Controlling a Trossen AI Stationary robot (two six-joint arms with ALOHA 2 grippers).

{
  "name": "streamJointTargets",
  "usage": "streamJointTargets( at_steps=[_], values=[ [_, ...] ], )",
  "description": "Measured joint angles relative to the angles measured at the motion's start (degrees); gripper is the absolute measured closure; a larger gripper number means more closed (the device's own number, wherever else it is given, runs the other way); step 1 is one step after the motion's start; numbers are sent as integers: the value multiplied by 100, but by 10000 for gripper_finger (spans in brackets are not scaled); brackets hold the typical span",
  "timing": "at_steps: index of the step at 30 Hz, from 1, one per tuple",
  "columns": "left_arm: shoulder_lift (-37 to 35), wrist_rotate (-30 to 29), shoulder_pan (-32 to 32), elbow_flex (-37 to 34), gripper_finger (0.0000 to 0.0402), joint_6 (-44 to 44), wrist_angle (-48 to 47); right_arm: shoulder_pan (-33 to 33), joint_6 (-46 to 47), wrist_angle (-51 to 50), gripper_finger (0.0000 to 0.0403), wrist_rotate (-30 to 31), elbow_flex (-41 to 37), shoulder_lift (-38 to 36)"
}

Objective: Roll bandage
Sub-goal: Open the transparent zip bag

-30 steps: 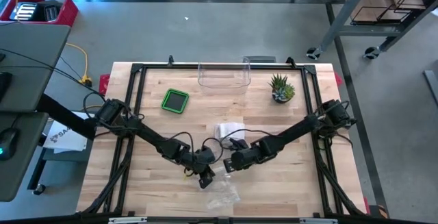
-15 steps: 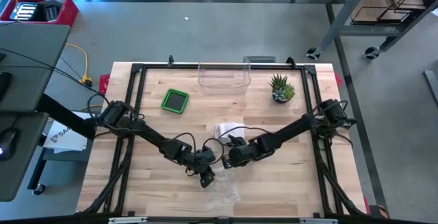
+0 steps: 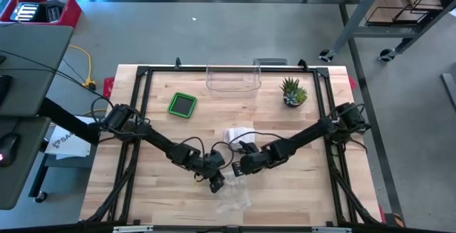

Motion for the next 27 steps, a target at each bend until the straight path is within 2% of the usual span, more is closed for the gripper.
streamJointTargets(
  at_steps=[10,13,27],
  values=[
    [-37,795,149,9,401,1476,-278,67,185,-143,403,6,2,-13],
    [-39,851,145,11,401,1746,-456,122,247,-176,403,52,2,-16],
    [-24,816,289,-4,401,1622,-346,246,887,-94,403,218,-5,99]
  ],
)
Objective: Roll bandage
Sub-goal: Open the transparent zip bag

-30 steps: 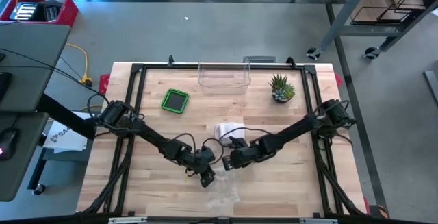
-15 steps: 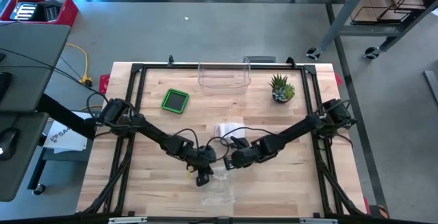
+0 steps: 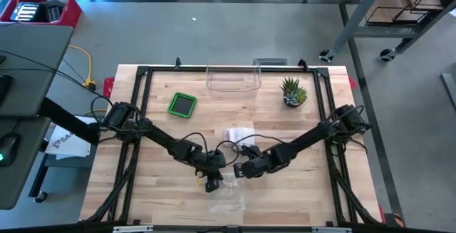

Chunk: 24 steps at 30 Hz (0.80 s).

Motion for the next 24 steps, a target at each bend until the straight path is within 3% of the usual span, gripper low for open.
streamJointTargets(
  at_steps=[24],
  values=[
    [11,-210,0,-7,401,-326,227,103,337,-95,403,181,-2,89]
  ],
)
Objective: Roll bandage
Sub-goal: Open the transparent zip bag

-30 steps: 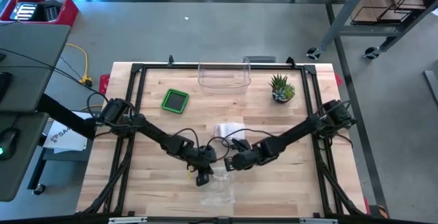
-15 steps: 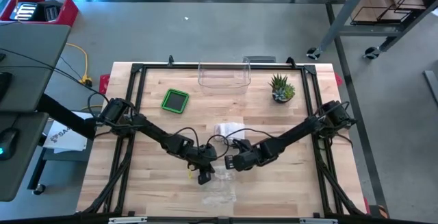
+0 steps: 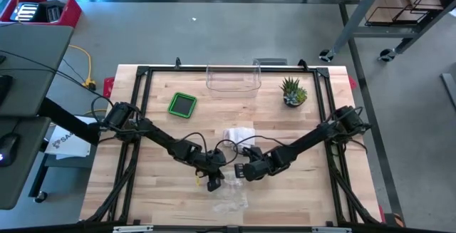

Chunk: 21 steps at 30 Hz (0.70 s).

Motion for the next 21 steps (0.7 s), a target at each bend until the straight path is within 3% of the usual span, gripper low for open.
streamJointTargets(
  at_steps=[21],
  values=[
    [4,-47,2,-4,401,46,84,-205,-505,-140,403,-183,0,-125]
  ],
)
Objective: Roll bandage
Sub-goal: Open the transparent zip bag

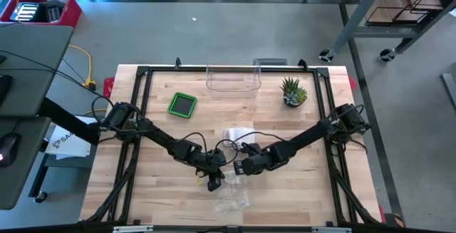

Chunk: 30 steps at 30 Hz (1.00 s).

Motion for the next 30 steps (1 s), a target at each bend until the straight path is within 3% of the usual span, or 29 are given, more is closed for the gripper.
streamJointTargets(
  at_steps=[30],
  values=[
    [-4,28,7,11,401,3,-53,-88,-198,154,403,-181,11,173]
  ],
)
